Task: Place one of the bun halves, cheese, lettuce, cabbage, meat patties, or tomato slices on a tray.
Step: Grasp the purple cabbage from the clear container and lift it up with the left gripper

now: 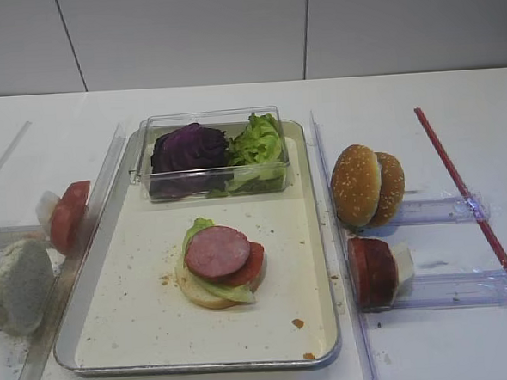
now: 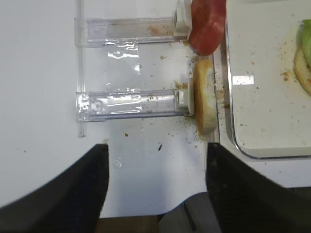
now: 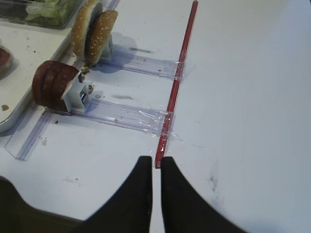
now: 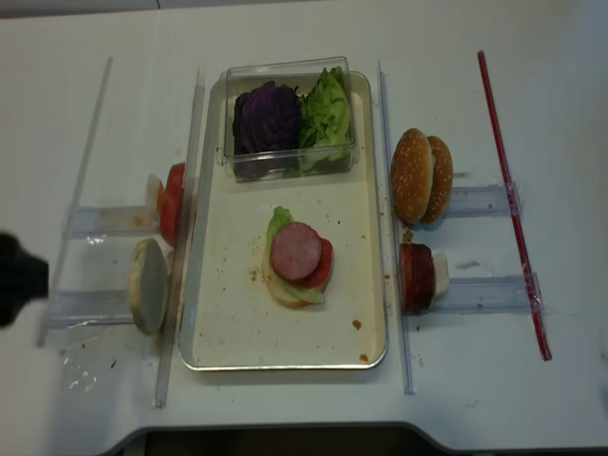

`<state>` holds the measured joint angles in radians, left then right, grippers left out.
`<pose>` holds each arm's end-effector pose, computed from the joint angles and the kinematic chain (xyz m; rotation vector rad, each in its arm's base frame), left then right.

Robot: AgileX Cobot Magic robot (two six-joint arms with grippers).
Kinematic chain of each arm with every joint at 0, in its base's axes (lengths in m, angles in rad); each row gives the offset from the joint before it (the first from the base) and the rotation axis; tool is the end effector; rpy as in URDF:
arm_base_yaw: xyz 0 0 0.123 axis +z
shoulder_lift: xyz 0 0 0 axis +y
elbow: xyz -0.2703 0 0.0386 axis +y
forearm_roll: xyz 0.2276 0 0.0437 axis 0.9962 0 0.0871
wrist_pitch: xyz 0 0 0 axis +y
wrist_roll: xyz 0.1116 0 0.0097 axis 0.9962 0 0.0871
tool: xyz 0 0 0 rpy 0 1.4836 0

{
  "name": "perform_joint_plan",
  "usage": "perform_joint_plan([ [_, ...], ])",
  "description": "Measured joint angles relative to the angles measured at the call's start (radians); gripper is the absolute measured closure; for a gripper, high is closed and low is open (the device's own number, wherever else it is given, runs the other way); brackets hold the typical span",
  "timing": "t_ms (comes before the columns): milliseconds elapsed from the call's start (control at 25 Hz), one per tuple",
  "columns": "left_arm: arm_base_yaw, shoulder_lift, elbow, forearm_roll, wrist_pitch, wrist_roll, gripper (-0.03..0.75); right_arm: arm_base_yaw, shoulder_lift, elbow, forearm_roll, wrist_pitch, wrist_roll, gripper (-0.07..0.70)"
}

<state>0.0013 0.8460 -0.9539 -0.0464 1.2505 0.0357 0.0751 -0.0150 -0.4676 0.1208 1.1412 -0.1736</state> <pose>0.1264 -0.0048 0.3215 0.0412 2.6247 -0.0501 0.0033 0.0126 0.2419 -0.2753 2.1191 0.0893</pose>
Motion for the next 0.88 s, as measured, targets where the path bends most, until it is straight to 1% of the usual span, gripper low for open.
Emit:
perform_joint_plan([
  [240,0.0,0.265,-0.168,0.0,0.001,-0.002,0.301,0.0,0.0,0.0,0.0,0.0,0.0,0.553],
  [400,0.0,0.399,-0.273,0.004,-0.001,-0.002,0.301,0.0,0.0,0.0,0.0,0.0,0.0,0.553],
  [720,-0.004,0.565,-0.395,0.011,-0.001,0.0,0.301,0.0,0.0,0.0,0.0,0.0,0.0,0.553],
  [800,-0.034,0.611,-0.438,0.016,-0.001,0.001,0.301,0.0,0.0,0.0,0.0,0.0,0.0,0.553],
  [880,-0.078,0.66,-0.491,0.015,-0.001,0.001,0.301,0.0,0.0,0.0,0.0,0.0,0.0,0.553],
])
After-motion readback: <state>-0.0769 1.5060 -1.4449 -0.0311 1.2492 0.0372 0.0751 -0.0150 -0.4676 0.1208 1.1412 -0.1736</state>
